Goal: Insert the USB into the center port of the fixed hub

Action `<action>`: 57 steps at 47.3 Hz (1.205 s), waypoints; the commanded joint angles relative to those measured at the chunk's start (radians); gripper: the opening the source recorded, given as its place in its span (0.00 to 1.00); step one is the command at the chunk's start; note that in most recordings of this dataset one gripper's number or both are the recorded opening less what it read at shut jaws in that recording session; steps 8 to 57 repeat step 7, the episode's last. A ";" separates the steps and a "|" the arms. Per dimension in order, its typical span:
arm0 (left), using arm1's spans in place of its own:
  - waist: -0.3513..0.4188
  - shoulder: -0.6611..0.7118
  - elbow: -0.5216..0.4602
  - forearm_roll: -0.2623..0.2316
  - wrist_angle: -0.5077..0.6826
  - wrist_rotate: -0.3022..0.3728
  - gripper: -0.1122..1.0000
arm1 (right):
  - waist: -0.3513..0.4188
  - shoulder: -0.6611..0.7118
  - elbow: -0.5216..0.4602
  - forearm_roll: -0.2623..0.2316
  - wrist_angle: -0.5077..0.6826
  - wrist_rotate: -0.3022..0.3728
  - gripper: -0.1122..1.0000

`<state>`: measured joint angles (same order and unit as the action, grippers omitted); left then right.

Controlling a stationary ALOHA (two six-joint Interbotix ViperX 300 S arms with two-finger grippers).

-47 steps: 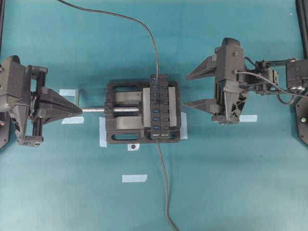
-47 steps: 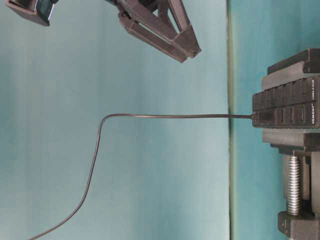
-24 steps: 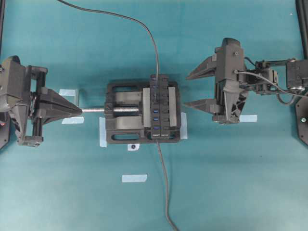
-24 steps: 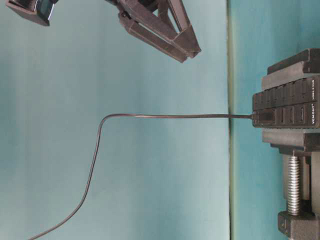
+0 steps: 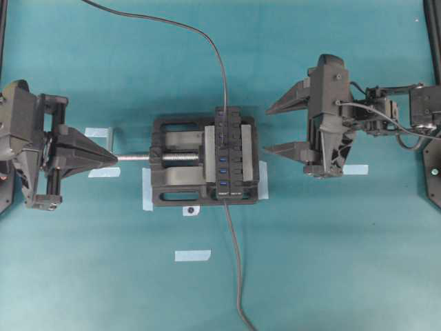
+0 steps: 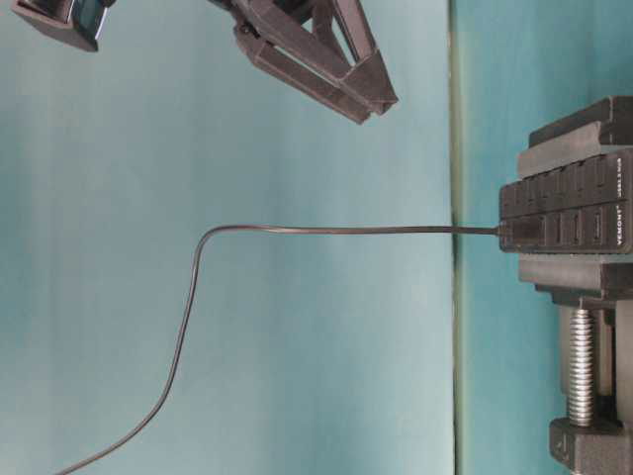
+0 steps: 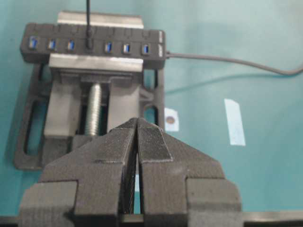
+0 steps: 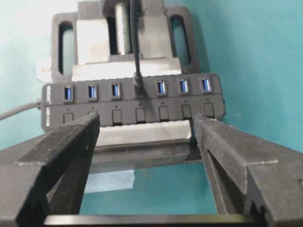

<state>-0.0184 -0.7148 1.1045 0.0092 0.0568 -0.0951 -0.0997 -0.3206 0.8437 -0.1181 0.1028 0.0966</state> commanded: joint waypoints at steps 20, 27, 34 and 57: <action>0.002 0.000 -0.009 0.002 -0.009 -0.002 0.10 | 0.002 -0.011 -0.006 0.002 -0.005 0.009 0.83; 0.002 0.000 -0.009 0.002 -0.009 -0.002 0.10 | 0.002 -0.011 -0.006 0.002 -0.005 0.009 0.83; 0.002 0.000 -0.009 0.002 -0.009 -0.002 0.10 | 0.002 -0.011 -0.006 0.002 -0.005 0.009 0.83; 0.002 0.000 -0.009 0.002 -0.009 -0.002 0.10 | 0.002 -0.011 -0.006 0.002 -0.005 0.009 0.83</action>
